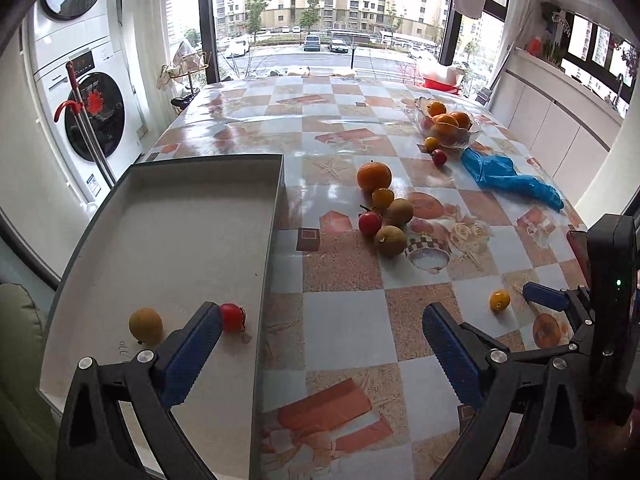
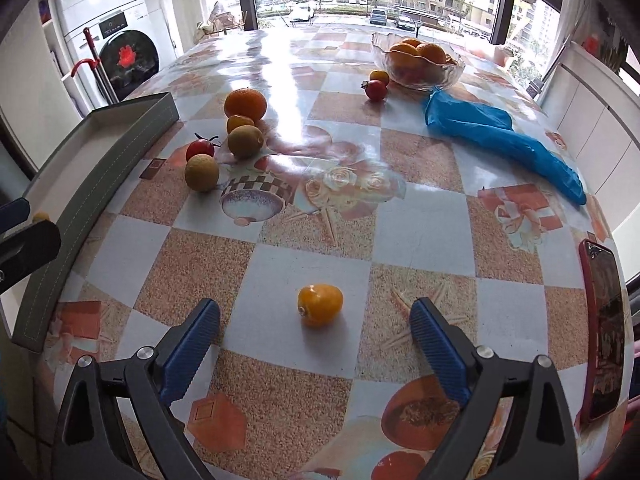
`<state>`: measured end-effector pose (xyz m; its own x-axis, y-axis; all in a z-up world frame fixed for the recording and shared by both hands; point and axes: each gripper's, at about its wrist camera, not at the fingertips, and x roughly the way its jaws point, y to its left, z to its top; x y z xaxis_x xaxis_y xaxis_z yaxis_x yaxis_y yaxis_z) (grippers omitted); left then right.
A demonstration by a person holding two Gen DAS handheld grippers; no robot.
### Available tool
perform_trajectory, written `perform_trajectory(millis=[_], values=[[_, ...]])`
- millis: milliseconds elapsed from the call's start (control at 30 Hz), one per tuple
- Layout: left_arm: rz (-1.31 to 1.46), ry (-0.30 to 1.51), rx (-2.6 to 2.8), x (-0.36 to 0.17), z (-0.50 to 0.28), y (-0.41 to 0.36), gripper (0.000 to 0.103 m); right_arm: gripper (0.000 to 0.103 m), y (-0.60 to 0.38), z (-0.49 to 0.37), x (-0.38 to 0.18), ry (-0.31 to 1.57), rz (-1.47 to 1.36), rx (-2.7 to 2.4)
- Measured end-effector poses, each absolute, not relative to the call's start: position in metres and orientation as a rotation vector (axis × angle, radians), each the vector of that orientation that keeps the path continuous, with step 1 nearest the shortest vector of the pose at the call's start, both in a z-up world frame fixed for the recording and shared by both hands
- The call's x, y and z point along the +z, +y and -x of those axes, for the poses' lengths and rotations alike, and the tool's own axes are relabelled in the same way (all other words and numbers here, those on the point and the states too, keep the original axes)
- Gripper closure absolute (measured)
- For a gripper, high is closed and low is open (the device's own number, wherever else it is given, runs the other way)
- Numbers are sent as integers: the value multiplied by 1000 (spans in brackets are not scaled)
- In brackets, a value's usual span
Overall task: Organize fruits
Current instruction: 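Grasp another brown fruit with the left tool while the right tool grasps the yellow tomato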
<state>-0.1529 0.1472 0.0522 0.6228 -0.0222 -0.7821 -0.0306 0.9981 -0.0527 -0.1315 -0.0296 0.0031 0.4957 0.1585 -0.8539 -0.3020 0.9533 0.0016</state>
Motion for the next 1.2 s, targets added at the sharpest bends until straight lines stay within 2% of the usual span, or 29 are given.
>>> perform_trajectory(millis=[433,1200], values=[[37,935,45,30,140,118,3,0,-41,125,3,987,163,247],[30,962,37,25,100,102,3,0,-71,116,5,992,133,198]])
